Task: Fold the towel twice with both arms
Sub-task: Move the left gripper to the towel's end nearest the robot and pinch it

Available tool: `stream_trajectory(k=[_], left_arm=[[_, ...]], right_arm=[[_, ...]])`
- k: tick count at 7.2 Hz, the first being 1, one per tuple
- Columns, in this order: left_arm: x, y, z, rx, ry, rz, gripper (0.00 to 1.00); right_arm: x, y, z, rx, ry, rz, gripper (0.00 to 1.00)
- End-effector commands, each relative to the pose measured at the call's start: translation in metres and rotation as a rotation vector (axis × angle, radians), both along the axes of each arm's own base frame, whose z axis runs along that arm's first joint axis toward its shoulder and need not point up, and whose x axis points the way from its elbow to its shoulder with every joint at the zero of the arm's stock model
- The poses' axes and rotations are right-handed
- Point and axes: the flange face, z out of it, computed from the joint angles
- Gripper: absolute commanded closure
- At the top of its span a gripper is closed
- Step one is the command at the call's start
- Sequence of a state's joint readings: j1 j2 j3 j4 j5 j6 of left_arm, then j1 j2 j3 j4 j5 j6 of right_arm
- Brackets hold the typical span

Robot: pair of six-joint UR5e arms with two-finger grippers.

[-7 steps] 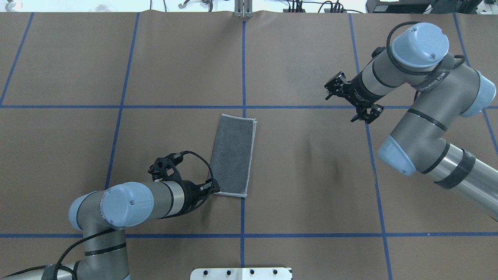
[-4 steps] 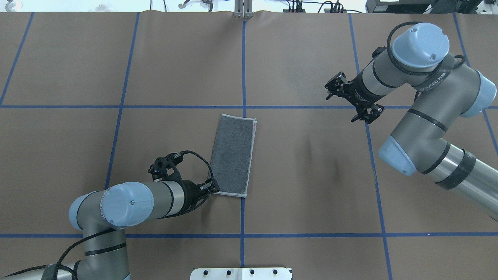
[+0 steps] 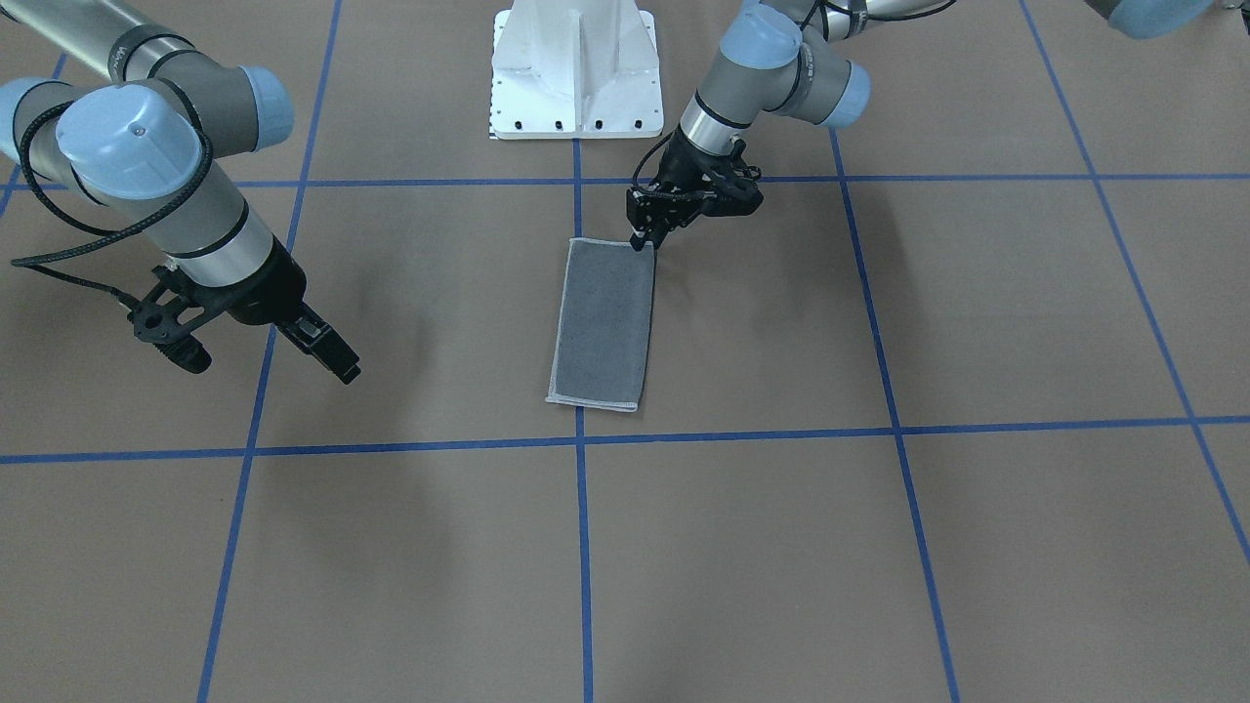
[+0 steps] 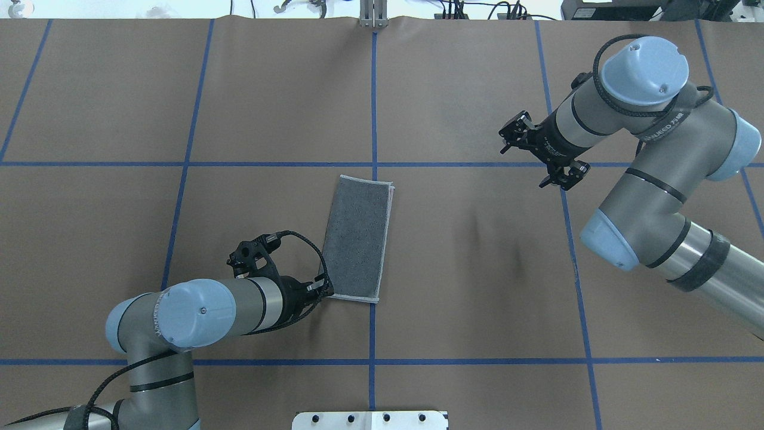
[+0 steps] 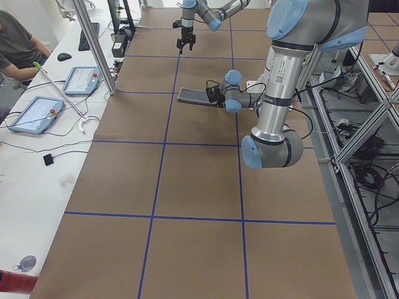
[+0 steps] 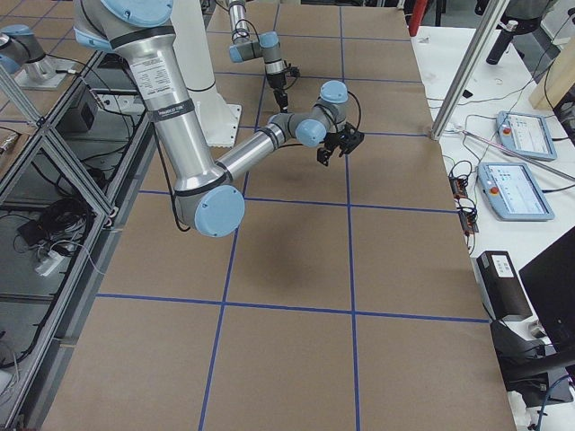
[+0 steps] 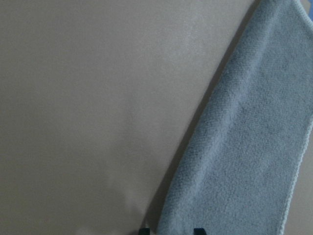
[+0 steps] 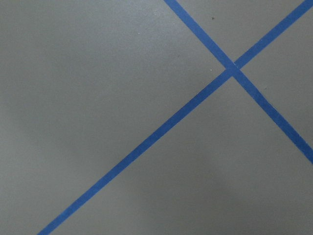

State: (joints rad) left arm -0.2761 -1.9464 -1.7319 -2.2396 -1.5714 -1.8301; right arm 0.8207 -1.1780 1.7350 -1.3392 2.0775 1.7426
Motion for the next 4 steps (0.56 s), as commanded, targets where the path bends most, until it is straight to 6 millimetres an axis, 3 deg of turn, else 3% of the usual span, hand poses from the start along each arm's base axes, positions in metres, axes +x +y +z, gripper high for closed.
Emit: stream_trajectory(k=[1,3,4], left_arm=[[-0.0011,-0.0017,0.0009,0.0,-0.001,-0.004,0.63],[-0.002,-0.0036,0.0009,0.0,-0.002,-0.008,0.64],[-0.002,-0.0036,0.0009,0.0,-0.002,-0.008,0.74]], right_arm=[[0.0004,0.0004,0.002,-0.002,0.002,0.0,0.0],[0.0006,0.0006,0.0013,-0.002,0.001,0.001,0.0],[0.0009,0.0007,0.0009,-0.001,0.002,0.002,0.0]])
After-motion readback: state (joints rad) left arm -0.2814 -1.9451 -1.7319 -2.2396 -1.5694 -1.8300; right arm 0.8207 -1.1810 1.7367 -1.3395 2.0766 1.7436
